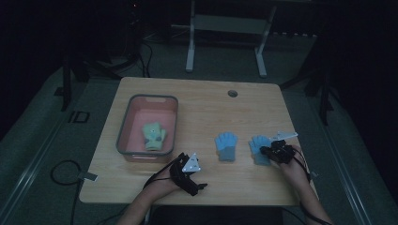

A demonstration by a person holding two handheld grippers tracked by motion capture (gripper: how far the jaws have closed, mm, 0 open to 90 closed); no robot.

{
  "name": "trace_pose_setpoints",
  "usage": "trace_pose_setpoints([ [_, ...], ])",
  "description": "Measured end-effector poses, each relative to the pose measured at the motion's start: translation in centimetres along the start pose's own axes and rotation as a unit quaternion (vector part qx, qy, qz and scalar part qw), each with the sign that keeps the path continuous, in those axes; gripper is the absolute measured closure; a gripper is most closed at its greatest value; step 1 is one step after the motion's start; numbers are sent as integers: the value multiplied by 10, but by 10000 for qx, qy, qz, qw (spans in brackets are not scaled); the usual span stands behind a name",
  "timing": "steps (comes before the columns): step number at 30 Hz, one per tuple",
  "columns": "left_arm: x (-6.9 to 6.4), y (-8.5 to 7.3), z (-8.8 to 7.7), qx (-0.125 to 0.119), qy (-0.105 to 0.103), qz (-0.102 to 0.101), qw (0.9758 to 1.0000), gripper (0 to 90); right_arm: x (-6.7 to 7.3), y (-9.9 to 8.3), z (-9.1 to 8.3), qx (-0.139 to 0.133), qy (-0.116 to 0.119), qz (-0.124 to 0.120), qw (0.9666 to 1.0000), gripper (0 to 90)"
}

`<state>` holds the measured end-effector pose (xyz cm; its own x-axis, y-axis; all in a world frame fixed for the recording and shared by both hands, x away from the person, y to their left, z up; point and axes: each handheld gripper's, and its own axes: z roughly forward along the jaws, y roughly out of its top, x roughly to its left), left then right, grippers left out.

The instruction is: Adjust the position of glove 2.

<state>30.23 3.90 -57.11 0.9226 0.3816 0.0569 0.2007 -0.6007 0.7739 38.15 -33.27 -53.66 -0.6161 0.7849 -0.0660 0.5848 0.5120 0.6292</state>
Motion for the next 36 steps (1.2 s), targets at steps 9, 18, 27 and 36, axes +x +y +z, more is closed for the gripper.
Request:
trace_pose_setpoints([
  [9,0,0,0,12,5,26,10000,35,2,18,-29,-331,-166,150,9992,868],
  [18,0,0,0,49,6,46,10000,35,9,43,-53,-642,-174,107,9977,868],
  [27,0,0,0,19,12,49,10000,35,27,66,-55,-805,-76,4,9967,868],
  [36,0,0,0,11,15,68,10000,35,53,89,-46,-873,86,-231,9959,868],
])
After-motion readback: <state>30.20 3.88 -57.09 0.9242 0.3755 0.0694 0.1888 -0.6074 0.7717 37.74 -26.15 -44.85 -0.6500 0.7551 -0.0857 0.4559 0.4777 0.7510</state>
